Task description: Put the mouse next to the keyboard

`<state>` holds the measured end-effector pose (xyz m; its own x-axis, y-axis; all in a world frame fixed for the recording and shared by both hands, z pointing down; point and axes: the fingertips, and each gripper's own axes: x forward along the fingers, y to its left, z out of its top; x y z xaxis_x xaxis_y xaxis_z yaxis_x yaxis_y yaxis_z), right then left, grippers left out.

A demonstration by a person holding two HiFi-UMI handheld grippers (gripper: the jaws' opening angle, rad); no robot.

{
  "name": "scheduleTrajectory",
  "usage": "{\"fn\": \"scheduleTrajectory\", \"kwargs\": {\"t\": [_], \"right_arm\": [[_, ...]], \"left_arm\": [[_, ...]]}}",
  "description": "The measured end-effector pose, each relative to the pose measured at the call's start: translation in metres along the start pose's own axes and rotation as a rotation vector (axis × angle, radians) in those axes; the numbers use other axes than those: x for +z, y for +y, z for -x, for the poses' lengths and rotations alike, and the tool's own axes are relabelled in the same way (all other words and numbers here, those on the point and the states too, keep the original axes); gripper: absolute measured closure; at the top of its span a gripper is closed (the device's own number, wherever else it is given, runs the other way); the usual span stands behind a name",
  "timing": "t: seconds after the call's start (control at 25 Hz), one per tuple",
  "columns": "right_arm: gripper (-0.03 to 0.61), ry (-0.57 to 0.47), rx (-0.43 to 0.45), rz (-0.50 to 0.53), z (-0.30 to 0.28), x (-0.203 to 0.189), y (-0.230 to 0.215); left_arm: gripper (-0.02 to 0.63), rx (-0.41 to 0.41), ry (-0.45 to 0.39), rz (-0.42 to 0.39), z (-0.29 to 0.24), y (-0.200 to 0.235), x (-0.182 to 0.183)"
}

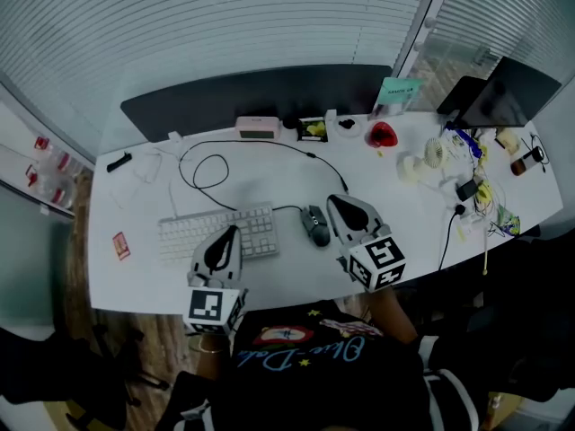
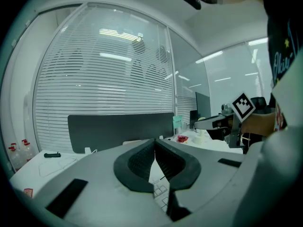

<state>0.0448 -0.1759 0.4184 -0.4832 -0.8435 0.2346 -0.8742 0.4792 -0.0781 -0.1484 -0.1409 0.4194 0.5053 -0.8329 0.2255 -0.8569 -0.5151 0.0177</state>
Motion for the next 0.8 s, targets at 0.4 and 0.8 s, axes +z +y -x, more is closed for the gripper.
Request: {"fn": "scheduleTrajectory", "kwargs": {"t": [0.4,0.8], "right_arm": [[0.58,0.006,0.014,0.002,0.0016,0.0002,0.0038],[0.58,0.003,0.019,-0.002,-0.0016,-0.001,0.0061]], "left_arm": [[0.611,-0.004,0.006,0.001,-0.0008,-0.0015,-0.0003],[0.611,0.001,0.008,-0.001,-0.0004,0.0022,-0.0032]]}}
